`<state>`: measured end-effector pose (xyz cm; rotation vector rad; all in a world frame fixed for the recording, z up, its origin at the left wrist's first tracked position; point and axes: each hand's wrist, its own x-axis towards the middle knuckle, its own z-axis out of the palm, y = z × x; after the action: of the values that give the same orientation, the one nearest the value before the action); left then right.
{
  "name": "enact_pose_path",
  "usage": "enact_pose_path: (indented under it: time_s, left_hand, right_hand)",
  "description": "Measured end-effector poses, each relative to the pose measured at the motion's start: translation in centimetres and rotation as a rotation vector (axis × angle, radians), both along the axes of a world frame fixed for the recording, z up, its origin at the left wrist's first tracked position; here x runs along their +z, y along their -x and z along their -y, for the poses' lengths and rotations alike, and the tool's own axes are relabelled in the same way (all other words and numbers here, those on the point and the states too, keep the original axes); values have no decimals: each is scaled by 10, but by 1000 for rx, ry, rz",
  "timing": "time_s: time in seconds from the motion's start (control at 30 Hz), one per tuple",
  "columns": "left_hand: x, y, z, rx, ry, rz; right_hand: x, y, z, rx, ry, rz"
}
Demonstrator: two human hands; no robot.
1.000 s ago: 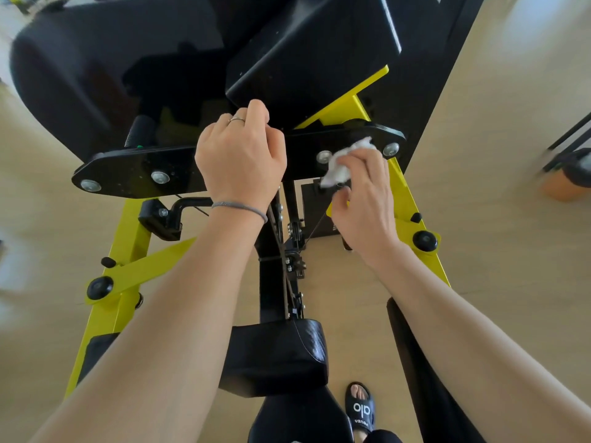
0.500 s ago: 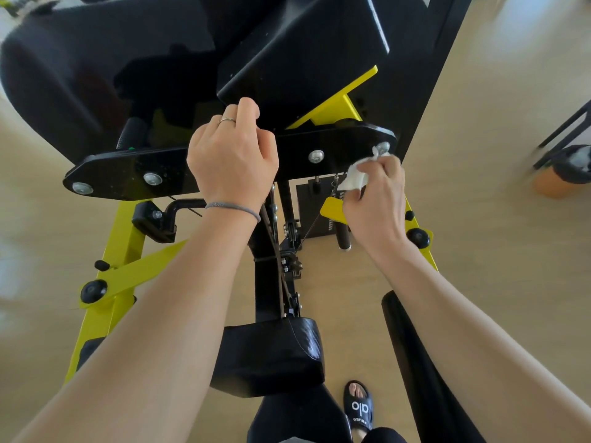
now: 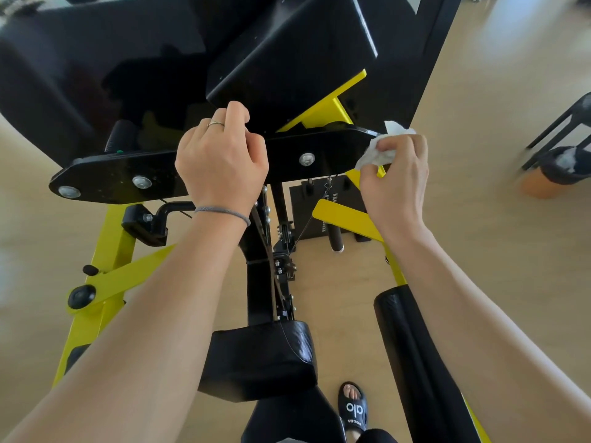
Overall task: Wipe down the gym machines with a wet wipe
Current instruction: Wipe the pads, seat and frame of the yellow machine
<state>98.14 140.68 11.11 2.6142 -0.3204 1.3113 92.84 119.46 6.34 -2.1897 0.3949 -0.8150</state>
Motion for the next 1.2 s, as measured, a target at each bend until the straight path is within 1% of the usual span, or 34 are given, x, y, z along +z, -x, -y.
enact_pose_path:
  time_s: [0.1,0.2,0.23,0.27,0.3,0.4,0.47,0.53,0.6,0.7,0.73,0.83,0.9,0.97,1.1,1.13,1.2]
  left_hand:
    - [-1,0,-1,-1,2,3]
    - [0,0,0,-4,2,4]
    - [0,0,0,-5,3,5]
    - [0,0,0,-5,5,7]
    - [1,0,0,-5,6,9]
    - [1,1,0,0,8,2]
    - [2,1,1,-2,13,-9]
    - [2,1,1,3,10,-17]
    - [2,1,0,2,8,-18]
    - [2,1,-1,6,-3,-15]
    - [2,1,-1,12,-9,-19]
    - [3,1,0,25,-8,-30]
    - [4,2,0,26,-5,-33]
    - [4,3,0,20,-2,-32]
    - [5,4,0,27,-4,-36]
    - [5,3,0,31,-8,-38]
    - [5,3,-1,26,-11,-43]
  right_hand:
    - [-4,4,1,17,-72,2]
    - [-2,2,2,40,-236,-8]
    - [1,-1,3,48,-256,-14]
    - [4,-3,3,60,-224,-6]
    - [8,-6,3,83,-147,15]
    - [20,-10,-4,240,125,57]
    - [25,-11,-10,325,229,61]
    - [30,-9,-13,370,299,87]
    - [39,-6,-16,386,333,161]
    - [61,-13,-20,326,353,331]
    - [68,-19,-20,305,352,351]
    - [77,-34,-22,257,387,265]
    - [67,-34,-28,254,452,206]
    - [56,-29,-36,308,479,193]
    - [49,-29,-51,496,493,159]
    - [50,-31,-52,528,540,139]
    - [53,-34,-46,516,695,124]
